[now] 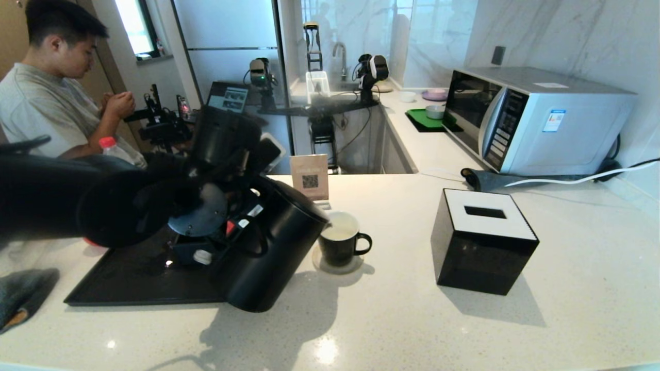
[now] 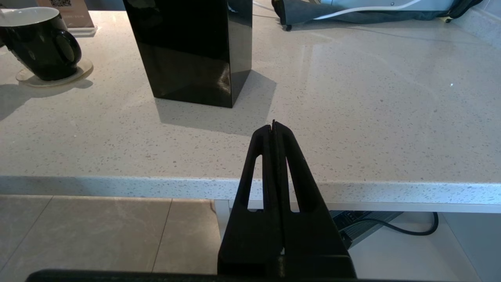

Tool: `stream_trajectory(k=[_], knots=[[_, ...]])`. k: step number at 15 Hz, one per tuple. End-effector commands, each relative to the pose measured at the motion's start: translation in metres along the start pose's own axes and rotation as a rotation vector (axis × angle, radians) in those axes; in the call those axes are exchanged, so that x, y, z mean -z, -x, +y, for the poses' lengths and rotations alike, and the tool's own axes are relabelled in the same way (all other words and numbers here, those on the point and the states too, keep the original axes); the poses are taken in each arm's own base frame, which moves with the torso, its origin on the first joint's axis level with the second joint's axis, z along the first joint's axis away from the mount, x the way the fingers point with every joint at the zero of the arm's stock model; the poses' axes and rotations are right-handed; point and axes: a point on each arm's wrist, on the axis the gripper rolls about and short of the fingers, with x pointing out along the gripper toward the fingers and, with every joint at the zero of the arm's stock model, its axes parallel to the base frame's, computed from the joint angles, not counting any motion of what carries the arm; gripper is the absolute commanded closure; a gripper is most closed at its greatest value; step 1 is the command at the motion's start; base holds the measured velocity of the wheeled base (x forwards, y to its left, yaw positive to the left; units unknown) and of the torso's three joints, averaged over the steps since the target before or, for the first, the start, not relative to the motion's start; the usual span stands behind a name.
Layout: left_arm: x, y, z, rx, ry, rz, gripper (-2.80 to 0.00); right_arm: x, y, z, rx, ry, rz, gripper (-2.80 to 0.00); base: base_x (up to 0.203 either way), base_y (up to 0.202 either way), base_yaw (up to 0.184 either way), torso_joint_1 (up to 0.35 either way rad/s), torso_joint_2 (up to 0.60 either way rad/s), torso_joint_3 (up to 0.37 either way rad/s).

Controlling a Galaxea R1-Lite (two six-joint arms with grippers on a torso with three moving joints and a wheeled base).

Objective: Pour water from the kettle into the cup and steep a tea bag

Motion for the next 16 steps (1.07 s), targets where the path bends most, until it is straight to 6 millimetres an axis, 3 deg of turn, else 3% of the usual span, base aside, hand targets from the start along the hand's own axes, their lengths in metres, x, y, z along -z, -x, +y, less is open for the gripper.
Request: stream_trajectory(k=[1,16], knots=[[-0.0001,0.0002,0.0002,-0.004,-0.002,0.001,0.00,0.0000,-0.0001,0.0000,-0.001,0.000,0.001,0.00,0.000,0.000,0.000,0.000,0.00,0.000],[-0.0038,-0.0026,-0.0018,-0.002,-0.004,-0.001,0.00,0.0000,-0.0001,0.0000,-0.001,0.000,0.001,0.00,0.000,0.000,0.000,0.000,0.00,0.000]])
